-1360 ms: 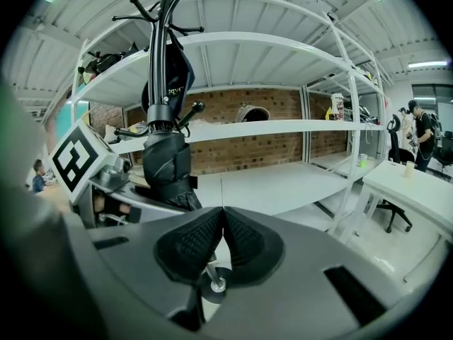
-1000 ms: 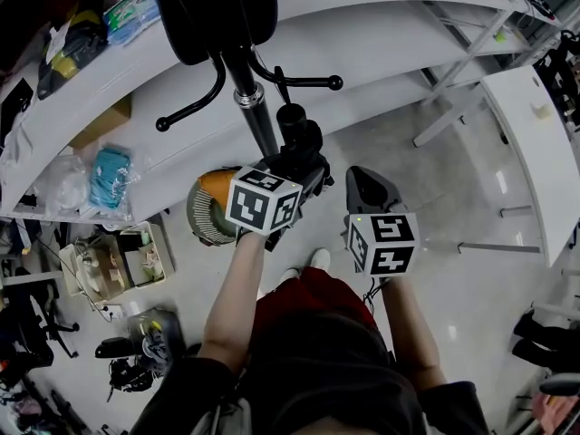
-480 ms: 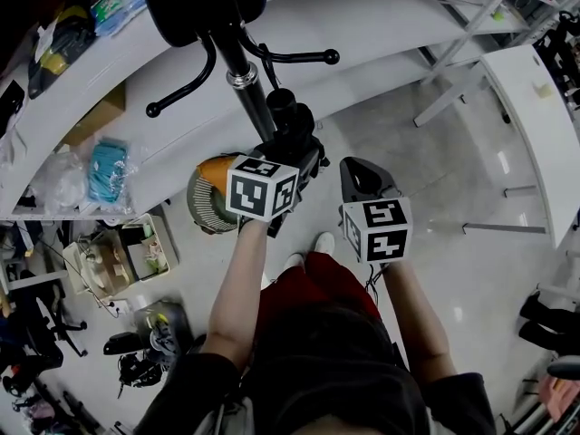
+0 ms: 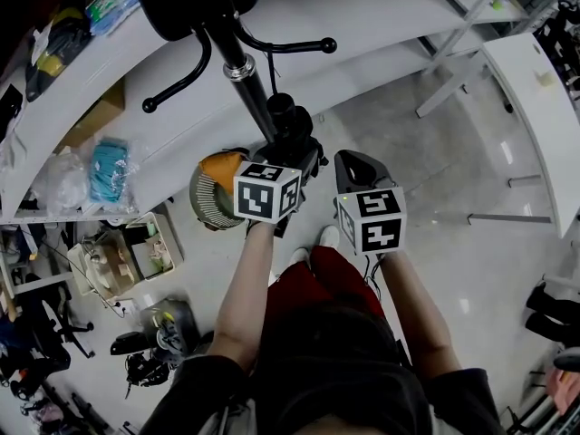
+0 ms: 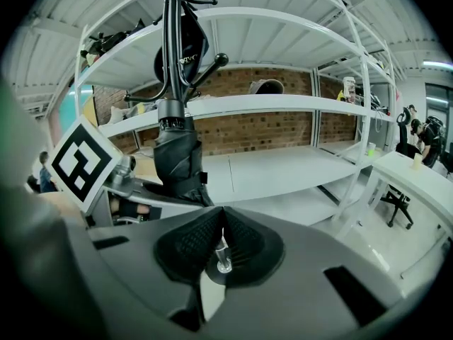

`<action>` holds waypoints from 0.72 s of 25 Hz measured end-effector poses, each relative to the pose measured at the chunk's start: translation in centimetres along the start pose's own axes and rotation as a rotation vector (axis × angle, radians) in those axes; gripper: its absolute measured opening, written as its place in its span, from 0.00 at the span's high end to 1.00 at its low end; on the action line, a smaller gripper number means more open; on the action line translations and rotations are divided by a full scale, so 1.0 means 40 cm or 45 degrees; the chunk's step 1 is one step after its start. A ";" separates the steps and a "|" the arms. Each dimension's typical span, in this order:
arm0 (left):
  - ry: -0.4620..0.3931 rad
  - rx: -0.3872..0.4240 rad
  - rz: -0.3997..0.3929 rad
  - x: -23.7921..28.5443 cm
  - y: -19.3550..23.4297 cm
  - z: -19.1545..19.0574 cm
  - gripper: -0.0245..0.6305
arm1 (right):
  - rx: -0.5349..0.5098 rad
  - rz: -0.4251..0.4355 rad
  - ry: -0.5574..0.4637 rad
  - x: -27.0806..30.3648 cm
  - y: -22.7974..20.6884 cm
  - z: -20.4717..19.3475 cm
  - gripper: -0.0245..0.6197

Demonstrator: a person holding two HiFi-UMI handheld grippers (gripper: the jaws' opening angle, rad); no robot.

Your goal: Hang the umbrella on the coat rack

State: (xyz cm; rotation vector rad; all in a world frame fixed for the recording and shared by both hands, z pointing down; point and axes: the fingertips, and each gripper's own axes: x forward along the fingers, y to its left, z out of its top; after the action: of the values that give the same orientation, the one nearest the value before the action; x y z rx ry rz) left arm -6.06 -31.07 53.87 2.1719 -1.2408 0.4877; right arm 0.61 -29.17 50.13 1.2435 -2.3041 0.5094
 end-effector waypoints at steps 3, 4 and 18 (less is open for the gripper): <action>-0.022 -0.009 0.014 0.001 0.013 -0.002 0.66 | 0.005 -0.002 0.006 0.003 0.004 -0.008 0.93; -0.029 -0.006 0.022 0.001 0.017 -0.003 0.66 | 0.007 -0.003 0.009 0.003 0.005 -0.012 0.93; -0.144 0.042 0.100 0.019 0.061 -0.006 0.66 | 0.069 0.013 0.073 0.047 0.023 -0.081 0.93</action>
State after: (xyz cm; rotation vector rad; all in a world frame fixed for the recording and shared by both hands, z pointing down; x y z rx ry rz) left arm -7.80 -32.38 55.25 2.2115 -1.3919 0.4248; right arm -0.33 -28.26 53.76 1.2261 -2.2639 0.6069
